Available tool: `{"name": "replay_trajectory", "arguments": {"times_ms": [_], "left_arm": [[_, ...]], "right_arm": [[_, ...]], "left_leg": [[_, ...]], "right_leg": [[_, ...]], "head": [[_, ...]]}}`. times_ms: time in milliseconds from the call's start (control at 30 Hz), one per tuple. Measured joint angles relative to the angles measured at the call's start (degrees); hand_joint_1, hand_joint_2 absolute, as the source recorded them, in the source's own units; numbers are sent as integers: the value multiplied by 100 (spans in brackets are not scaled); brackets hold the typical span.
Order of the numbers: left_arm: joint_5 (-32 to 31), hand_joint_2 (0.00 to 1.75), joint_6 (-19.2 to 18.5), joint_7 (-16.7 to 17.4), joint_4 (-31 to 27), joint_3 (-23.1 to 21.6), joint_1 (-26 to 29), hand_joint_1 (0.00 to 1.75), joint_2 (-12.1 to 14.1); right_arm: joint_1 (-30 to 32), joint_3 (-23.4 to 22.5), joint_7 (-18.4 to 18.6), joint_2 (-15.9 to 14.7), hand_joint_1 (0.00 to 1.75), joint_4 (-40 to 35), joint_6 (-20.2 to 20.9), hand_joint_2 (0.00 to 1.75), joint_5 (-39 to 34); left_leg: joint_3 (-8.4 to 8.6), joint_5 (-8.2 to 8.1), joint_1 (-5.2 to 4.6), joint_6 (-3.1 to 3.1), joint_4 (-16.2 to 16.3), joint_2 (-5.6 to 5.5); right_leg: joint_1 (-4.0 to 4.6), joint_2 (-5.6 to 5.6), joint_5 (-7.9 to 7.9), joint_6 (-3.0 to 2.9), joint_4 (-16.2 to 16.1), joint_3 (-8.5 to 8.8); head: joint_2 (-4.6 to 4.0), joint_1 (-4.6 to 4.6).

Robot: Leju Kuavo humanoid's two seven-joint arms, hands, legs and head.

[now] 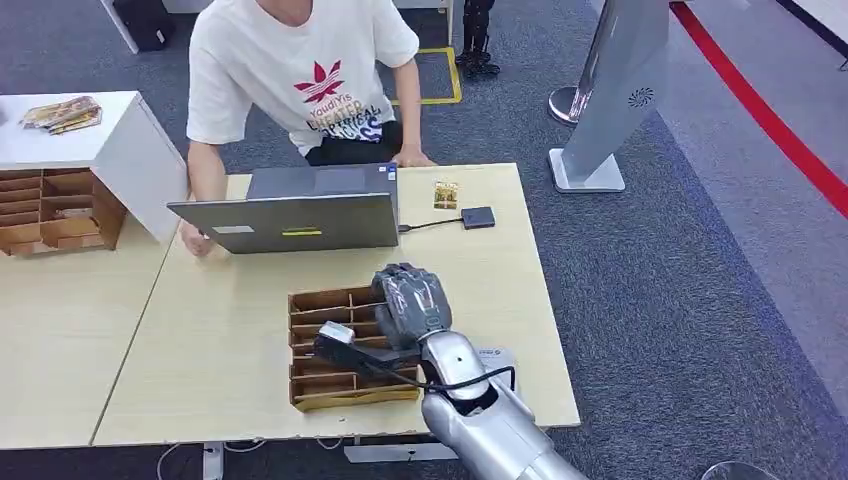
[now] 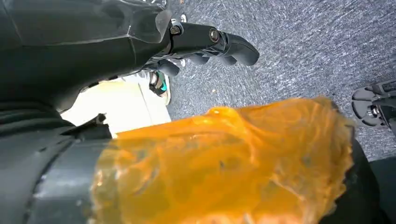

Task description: Pass the card to the sensor for recognition and then transmit it.

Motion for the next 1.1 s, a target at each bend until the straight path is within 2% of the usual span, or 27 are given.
{"name": "replay_trajectory", "arguments": {"times_ms": [167,433,633,733,1100], "left_arm": [[0,0,-2,0,0,0,-7,0,-11],[0,0,-2,0,0,0,-10,0,-13],[9,0,-2,-7,0,0,-10,0,-13],[11,0,-2,-7,0,0,-10,0,-13],[15,0,-2,-9,0,0,-10,0,-13]], "right_arm": [[-2,-4,-22,61,96,0,17,175,-11],[-3,-7,-33,87,110,15,28,175,-15],[-2,-9,-33,87,110,37,35,175,-17],[-2,-9,-33,87,117,48,35,175,-17],[-3,-15,-33,87,112,87,44,175,-17]], "left_leg": [[0,0,0,0,0,0],[0,0,0,0,0,0],[1,0,0,0,0,0],[1,0,0,0,0,0],[2,0,0,0,0,0]], "right_leg": [[0,0,0,0,0,0],[0,0,0,0,0,0],[0,0,0,0,0,0],[0,0,0,0,0,0],[0,0,0,0,0,0]], "head": [[0,-2],[0,-2],[0,-2],[0,-2],[0,-2]]}}
